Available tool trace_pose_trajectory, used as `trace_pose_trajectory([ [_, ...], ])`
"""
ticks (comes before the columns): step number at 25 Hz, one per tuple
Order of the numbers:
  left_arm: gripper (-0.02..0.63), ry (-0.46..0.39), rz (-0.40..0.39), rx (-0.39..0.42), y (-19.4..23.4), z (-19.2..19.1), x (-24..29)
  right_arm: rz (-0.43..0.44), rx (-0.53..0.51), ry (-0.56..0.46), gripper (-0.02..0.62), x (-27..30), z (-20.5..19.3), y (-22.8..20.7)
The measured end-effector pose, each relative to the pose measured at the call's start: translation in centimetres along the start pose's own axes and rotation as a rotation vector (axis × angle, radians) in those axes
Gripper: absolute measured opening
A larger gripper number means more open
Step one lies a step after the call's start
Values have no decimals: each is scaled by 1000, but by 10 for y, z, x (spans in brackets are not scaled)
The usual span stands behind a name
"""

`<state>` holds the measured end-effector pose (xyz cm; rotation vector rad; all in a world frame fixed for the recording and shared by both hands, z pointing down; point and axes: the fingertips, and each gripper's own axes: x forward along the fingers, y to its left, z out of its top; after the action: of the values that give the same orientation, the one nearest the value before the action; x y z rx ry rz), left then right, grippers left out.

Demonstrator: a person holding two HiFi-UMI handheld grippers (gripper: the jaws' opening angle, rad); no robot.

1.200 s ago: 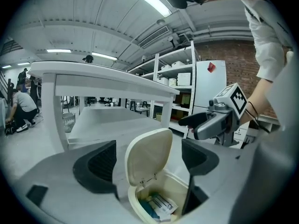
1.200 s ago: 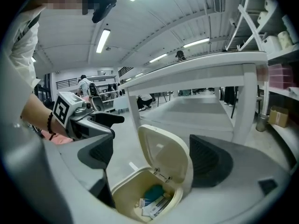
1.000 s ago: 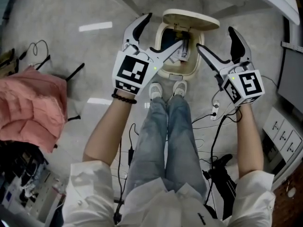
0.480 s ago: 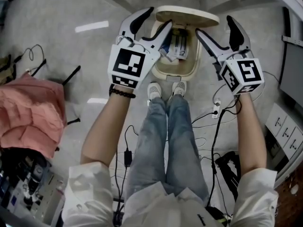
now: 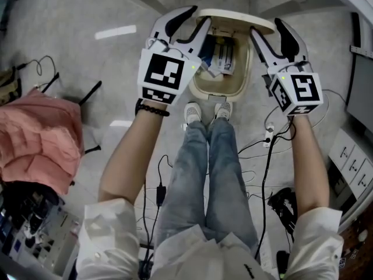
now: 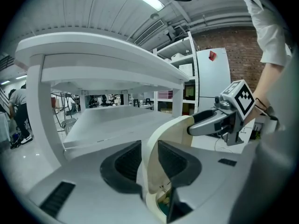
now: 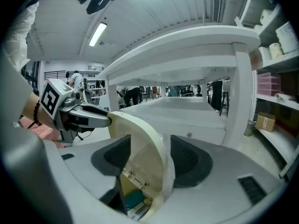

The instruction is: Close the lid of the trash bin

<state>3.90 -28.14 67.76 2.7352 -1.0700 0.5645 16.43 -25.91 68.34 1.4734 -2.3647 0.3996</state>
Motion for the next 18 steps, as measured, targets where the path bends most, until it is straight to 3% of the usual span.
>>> trace_pose_trajectory([
  [11, 83, 4, 5, 56, 1, 0, 4, -52, -30, -16, 158, 1, 5, -7],
  [18, 72, 21, -12, 152, -3, -2, -1, -47, -68, -7, 140, -3, 3, -4],
])
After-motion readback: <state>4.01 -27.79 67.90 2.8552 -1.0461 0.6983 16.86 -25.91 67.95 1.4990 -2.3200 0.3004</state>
